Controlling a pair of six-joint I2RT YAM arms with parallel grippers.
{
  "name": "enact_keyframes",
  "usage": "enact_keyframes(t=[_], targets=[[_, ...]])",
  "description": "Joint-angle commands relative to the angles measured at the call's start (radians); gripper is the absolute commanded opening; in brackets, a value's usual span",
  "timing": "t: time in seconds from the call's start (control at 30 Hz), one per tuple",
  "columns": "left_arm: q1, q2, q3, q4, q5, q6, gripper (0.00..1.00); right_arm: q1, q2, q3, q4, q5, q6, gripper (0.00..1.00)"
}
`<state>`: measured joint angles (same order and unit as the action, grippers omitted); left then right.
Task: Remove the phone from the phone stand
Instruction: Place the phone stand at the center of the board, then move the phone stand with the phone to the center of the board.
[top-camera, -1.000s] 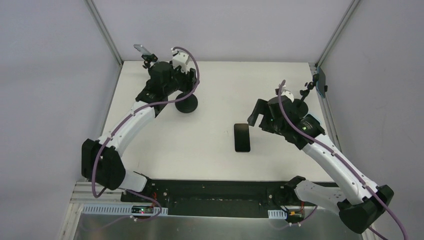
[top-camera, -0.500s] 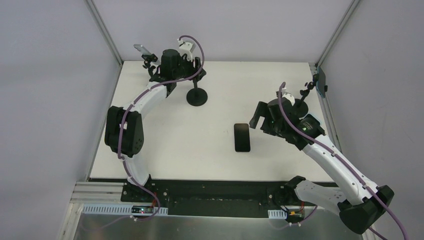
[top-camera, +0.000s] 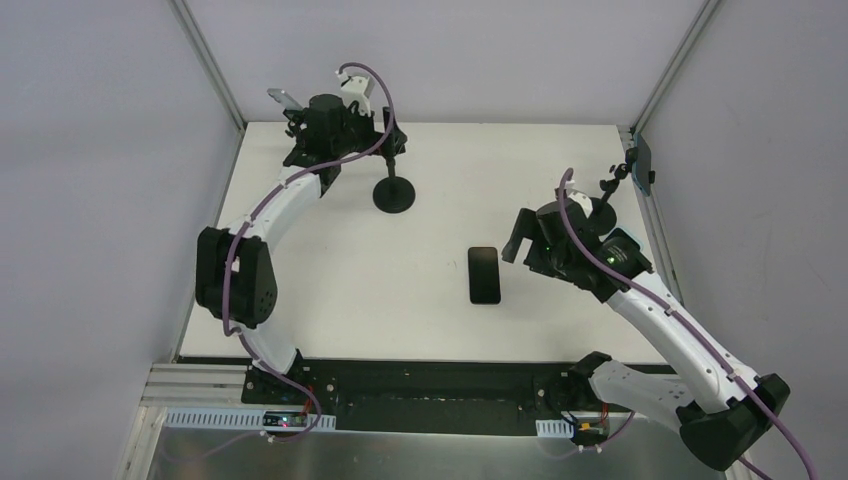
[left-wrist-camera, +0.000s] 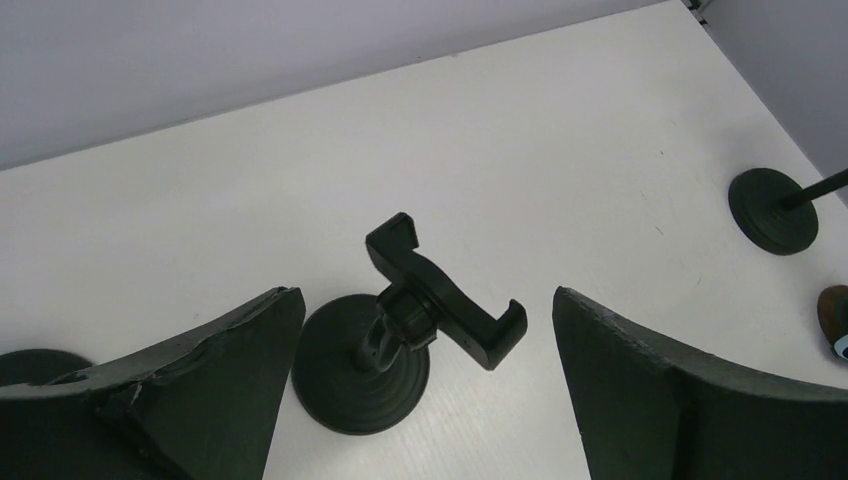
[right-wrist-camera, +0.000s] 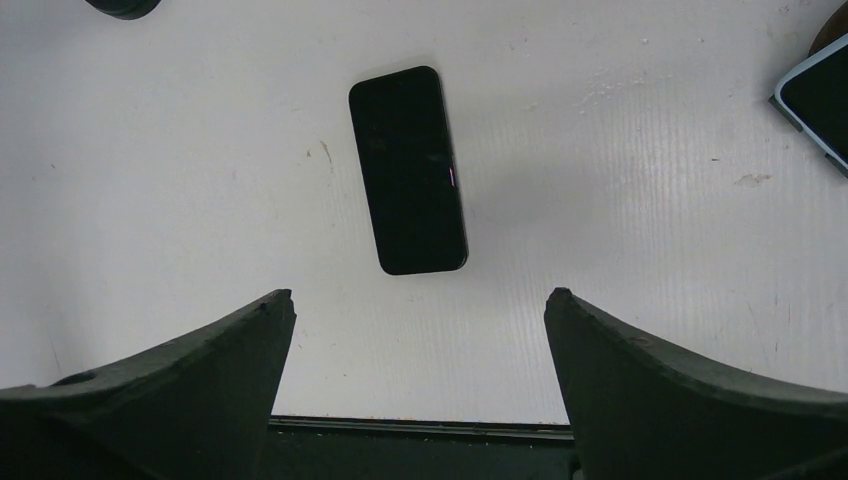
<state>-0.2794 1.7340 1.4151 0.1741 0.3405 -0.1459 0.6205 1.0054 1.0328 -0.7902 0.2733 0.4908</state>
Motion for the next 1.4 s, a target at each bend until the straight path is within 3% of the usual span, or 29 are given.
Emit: enact_keyframes(t=[0.0,0.1,0.4,0.6,0.83,1.1,1.13,1.27,1.37], targets=[[0.014,-0.133,0.066,-0.139,-0.125,0.004,0.99,0.004,-0.040,0.006,-0.026,0.023,0.023,0.99],[0.020,-0.162,0.117,-0.282,-0.256,0.054,0.99,0.005,-0.047,-0.008,-0.015,0.003,0.035,0.99],[0.164,-0.212,0.097,-0.328,-0.547,-0.083,0.99,0.004,-0.020,0.006,0.013,-0.063,0.034,0.99],[0.262,-0.114,0.178,-0.328,-0.506,-0.157,0.99,0.004,-0.002,-0.003,0.039,-0.086,0.039,0.99],[0.297,0.034,0.271,-0.311,-0.465,-0.107,0.99,0.004,0.043,0.011,0.040,-0.076,0.018,0.99],[0.327,0.093,0.248,-0.254,-0.425,-0.081,0.99,0.004,0.089,0.021,0.045,-0.086,0.005,0.99],[0.332,0.090,0.230,-0.238,-0.415,-0.076,0.98,0.004,0.094,0.020,0.047,-0.087,0.004,0.99],[0.360,0.088,0.164,-0.179,-0.352,-0.055,0.72,0.004,0.103,0.021,0.049,-0.093,0.003,0.99],[0.387,0.096,0.138,-0.126,-0.235,-0.031,0.63,0.004,0.108,0.023,0.050,-0.094,-0.004,0.99]])
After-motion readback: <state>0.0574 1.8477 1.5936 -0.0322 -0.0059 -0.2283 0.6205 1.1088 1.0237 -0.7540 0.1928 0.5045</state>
